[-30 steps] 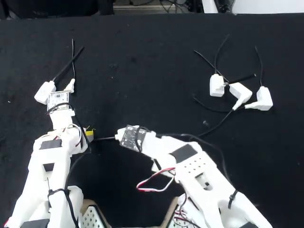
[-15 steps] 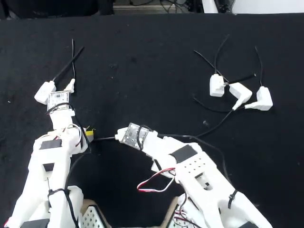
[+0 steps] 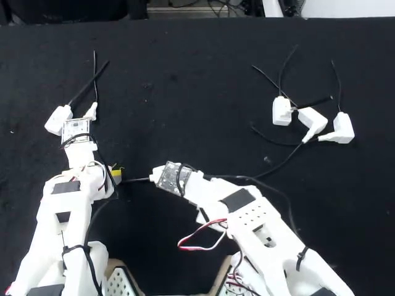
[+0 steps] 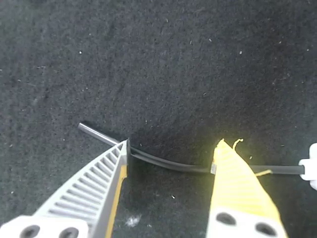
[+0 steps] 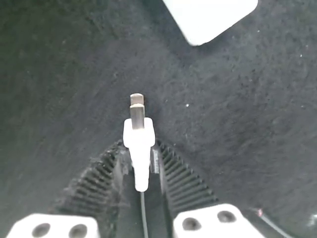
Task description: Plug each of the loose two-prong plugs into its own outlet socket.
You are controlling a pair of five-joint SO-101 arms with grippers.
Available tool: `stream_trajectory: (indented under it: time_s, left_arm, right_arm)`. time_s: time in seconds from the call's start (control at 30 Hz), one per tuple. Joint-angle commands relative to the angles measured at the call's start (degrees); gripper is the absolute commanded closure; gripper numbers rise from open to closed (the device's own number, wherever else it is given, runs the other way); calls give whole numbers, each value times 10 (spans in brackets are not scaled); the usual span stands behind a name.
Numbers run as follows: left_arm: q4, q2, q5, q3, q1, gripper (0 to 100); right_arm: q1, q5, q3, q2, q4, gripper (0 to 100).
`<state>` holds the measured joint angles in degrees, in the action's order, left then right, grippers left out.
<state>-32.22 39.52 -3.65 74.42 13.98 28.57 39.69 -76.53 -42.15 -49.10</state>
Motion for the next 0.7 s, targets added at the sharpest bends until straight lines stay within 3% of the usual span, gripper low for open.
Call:
stream_trajectory:
  time_s: [0.0,0.2,0.37,0.67]
  left_arm:
    - [4,2,1,-2,-6,729]
    - [4,2,1,-2,-6,729]
    - [4,2,1,-2,-6,729]
    - [4,2,1,-2,-6,729]
  right_arm:
    - [11,1,7,1,-13,982]
    - [15,6,16,25,-13,890]
    - [38,6,58,105,-18,986]
    - [37,1,81,103,-47,987]
